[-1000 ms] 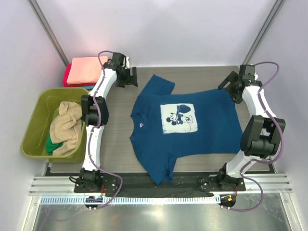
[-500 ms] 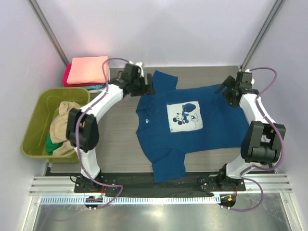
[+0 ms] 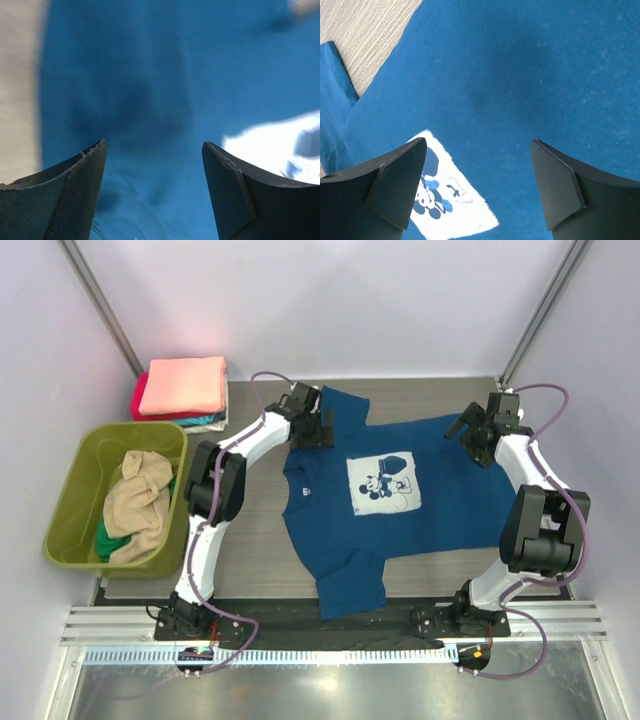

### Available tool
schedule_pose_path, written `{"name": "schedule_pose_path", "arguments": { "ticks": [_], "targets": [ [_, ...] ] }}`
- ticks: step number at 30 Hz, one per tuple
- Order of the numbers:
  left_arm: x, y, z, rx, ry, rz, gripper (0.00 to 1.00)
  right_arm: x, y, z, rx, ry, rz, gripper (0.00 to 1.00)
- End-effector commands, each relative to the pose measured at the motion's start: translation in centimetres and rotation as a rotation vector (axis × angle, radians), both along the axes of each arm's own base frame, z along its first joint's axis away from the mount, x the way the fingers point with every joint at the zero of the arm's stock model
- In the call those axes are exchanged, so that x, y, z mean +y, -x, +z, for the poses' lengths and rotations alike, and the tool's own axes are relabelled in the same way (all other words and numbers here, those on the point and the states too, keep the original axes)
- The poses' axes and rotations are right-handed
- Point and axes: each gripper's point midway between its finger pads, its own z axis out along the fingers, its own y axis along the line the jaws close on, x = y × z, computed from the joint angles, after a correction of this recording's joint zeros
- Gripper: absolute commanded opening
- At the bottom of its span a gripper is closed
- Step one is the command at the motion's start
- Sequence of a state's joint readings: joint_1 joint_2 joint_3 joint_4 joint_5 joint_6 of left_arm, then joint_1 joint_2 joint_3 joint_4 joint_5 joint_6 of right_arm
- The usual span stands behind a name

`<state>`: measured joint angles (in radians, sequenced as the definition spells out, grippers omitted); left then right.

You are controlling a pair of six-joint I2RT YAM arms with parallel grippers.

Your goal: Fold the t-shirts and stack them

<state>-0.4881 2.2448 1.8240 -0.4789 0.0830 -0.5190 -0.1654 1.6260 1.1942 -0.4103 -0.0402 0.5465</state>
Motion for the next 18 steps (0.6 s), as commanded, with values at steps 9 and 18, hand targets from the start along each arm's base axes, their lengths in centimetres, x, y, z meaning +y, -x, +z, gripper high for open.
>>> {"name": "schedule_pose_path", "arguments": {
  "ticks": [9,18],
  "targets": [
    [15.7,-4.8,-3.5,0.097,-0.371,0.186,0.79,0.4,-2.7,0.0,-0.038,-0.019,0.023,0.91],
    [16.6,-8.1,6.0,-0.054,-0.301,0.192,0.77,2.9,-4.2,0.4,-0.052,-0.031,0.058,0.90]
  ]
}}
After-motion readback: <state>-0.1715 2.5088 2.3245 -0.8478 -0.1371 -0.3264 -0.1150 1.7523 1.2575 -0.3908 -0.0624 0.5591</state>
